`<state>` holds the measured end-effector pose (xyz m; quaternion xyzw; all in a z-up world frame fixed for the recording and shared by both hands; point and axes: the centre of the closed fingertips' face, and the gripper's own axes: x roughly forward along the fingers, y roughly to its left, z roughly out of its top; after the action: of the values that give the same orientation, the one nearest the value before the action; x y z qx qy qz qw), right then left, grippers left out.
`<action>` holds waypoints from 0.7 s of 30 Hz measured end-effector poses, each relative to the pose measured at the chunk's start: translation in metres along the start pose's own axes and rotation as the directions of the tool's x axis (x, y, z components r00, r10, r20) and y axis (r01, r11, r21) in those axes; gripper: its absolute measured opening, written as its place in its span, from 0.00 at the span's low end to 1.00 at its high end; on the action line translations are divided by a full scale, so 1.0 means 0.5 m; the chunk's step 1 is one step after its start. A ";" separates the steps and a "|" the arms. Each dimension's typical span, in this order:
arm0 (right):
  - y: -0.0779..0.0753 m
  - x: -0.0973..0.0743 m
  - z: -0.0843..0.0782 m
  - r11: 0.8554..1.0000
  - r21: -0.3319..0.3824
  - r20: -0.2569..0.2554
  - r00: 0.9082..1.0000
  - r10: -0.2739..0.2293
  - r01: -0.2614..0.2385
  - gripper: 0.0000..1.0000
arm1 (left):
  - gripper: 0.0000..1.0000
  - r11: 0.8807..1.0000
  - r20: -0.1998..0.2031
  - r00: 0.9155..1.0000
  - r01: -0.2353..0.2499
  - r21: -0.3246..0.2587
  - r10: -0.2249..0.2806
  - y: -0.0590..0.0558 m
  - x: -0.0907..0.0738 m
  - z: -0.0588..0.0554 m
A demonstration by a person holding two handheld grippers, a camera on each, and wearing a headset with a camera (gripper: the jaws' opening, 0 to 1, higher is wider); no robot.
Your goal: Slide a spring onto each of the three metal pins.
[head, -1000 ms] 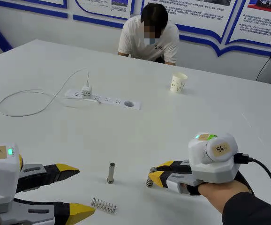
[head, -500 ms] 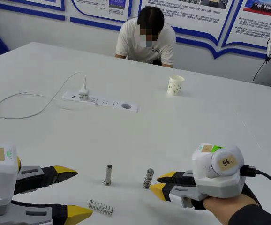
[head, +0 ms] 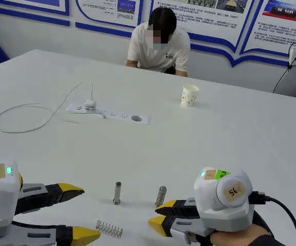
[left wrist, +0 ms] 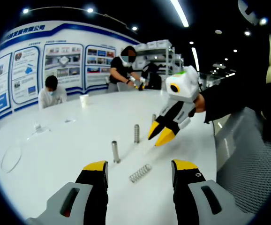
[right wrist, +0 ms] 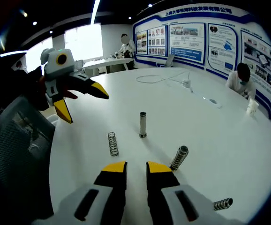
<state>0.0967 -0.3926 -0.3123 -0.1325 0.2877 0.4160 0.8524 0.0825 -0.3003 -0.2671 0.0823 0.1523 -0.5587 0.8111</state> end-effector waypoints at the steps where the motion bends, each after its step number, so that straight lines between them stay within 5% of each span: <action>1: 0.007 0.005 0.003 1.000 -0.005 0.000 1.000 0.010 -0.010 0.17 | 0.55 1.000 -0.001 1.000 -0.001 0.001 0.001 0.000 -0.001 0.000; 21: 0.082 0.095 -0.002 0.987 -0.068 -0.065 0.988 0.141 -0.145 0.18 | 0.54 1.000 -0.008 1.000 -0.008 -0.003 0.008 -0.001 -0.005 -0.007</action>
<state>0.0871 -0.3375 -0.3409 -0.1548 0.3067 0.4821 0.8060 0.0810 -0.2973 -0.2694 0.0840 0.1560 -0.5551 0.8127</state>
